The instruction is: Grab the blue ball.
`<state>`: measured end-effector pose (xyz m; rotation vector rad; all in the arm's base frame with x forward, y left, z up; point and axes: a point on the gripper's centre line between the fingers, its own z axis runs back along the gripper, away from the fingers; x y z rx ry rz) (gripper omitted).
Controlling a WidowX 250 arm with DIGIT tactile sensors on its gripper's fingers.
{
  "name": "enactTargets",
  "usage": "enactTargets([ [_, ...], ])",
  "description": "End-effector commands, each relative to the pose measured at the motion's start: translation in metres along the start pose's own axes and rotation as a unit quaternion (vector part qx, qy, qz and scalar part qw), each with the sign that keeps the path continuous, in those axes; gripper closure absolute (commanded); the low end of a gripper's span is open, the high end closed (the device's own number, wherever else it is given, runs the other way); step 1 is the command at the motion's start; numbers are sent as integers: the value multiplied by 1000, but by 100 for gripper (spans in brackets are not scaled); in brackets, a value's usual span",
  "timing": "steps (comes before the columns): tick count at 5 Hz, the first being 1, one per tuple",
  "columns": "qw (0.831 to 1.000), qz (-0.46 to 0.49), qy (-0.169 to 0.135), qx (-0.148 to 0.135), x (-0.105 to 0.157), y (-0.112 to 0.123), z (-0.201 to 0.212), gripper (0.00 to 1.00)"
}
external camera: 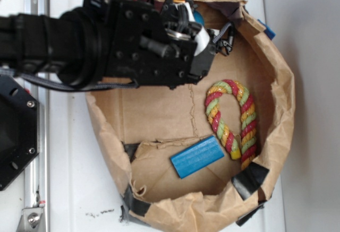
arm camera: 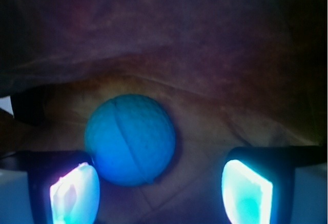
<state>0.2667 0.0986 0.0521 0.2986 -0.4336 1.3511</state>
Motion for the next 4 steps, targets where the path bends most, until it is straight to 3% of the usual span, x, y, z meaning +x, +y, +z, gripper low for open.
enactTargets([
  [1,999,21,-7,-26,4,-9,4,0],
  [4,999,30,-16,-27,3,-17,1,0],
])
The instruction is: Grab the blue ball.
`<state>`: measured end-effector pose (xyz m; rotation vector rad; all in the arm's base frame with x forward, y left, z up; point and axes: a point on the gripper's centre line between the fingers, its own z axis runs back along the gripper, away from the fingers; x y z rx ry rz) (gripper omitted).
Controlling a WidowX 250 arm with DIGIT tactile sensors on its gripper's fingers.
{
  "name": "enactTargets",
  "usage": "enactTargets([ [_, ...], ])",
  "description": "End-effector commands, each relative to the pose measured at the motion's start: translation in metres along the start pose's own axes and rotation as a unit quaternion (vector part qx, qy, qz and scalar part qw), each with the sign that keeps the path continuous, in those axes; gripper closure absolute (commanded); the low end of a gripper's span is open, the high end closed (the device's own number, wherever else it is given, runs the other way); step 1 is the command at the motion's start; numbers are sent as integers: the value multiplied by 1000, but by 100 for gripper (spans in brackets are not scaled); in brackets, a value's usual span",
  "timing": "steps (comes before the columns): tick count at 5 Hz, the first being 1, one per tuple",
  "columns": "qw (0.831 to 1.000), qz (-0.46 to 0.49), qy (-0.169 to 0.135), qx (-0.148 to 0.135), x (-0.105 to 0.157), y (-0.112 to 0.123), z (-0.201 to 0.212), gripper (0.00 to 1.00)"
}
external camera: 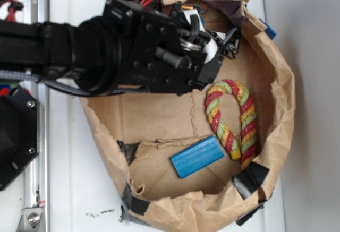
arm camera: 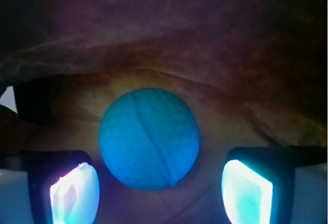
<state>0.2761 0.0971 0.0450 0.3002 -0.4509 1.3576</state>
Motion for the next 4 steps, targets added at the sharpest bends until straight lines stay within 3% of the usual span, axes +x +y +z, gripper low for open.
enactTargets([
  [1,999,30,-18,-10,7,-12,1,0],
  [4,999,28,-35,5,7,-15,-11,0],
])
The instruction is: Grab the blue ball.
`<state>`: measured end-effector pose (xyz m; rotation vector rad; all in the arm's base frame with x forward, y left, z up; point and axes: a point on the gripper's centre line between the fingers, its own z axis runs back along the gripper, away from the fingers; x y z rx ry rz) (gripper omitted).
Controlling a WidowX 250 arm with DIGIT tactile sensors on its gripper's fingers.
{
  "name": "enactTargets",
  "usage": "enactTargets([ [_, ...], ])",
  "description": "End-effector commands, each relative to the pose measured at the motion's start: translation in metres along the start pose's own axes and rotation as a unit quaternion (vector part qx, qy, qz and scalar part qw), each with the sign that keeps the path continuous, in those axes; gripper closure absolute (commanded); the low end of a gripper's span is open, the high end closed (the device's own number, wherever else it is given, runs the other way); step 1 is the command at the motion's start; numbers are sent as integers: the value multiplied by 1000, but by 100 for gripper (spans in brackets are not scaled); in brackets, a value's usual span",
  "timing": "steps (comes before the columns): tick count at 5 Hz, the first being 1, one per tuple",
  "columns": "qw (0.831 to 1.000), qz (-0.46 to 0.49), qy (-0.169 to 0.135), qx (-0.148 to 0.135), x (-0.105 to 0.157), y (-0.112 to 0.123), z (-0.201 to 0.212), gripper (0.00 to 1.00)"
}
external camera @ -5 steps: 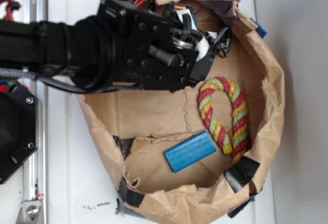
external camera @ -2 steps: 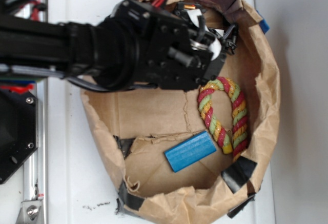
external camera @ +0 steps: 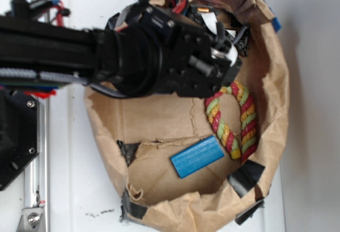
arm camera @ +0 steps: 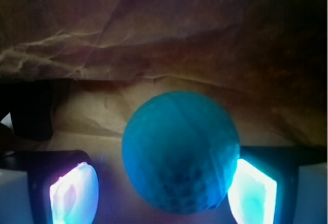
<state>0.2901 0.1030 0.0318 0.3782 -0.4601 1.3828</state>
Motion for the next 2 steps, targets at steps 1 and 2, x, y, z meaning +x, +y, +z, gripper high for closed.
enactTargets([
  [1,999,29,-2,-21,6,-3,5,100],
  [2,999,29,-10,-24,5,-3,6,100],
])
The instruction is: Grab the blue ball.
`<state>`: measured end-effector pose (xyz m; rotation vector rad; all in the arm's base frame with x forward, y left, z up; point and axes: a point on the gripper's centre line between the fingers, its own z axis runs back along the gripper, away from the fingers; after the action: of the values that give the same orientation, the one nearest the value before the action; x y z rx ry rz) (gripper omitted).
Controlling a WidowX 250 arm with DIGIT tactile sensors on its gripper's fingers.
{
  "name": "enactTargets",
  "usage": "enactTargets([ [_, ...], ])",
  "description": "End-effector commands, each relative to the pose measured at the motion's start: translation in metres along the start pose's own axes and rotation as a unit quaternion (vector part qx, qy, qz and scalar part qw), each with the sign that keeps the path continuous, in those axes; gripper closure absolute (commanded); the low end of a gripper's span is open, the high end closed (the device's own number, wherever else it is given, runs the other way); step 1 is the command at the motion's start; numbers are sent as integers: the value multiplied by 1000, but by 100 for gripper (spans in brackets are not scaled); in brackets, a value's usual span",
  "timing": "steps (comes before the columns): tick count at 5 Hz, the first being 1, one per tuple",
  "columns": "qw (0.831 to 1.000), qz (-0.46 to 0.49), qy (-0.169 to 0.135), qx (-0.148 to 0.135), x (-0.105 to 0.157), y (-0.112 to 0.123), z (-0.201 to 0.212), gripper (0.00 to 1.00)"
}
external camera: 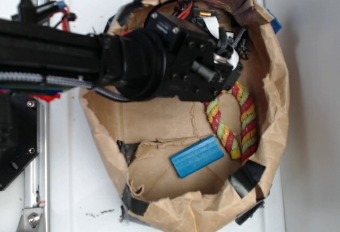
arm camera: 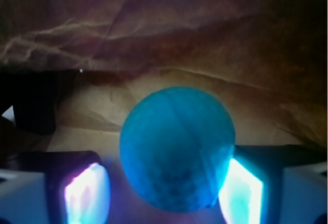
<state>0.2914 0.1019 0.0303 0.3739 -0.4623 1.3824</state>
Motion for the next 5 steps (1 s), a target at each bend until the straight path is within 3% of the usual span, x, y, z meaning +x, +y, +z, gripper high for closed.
enactTargets([
  [1,999,29,-11,-22,6,-1,7,100],
  [5,1000,15,-7,-15,1,-1,8,100],
])
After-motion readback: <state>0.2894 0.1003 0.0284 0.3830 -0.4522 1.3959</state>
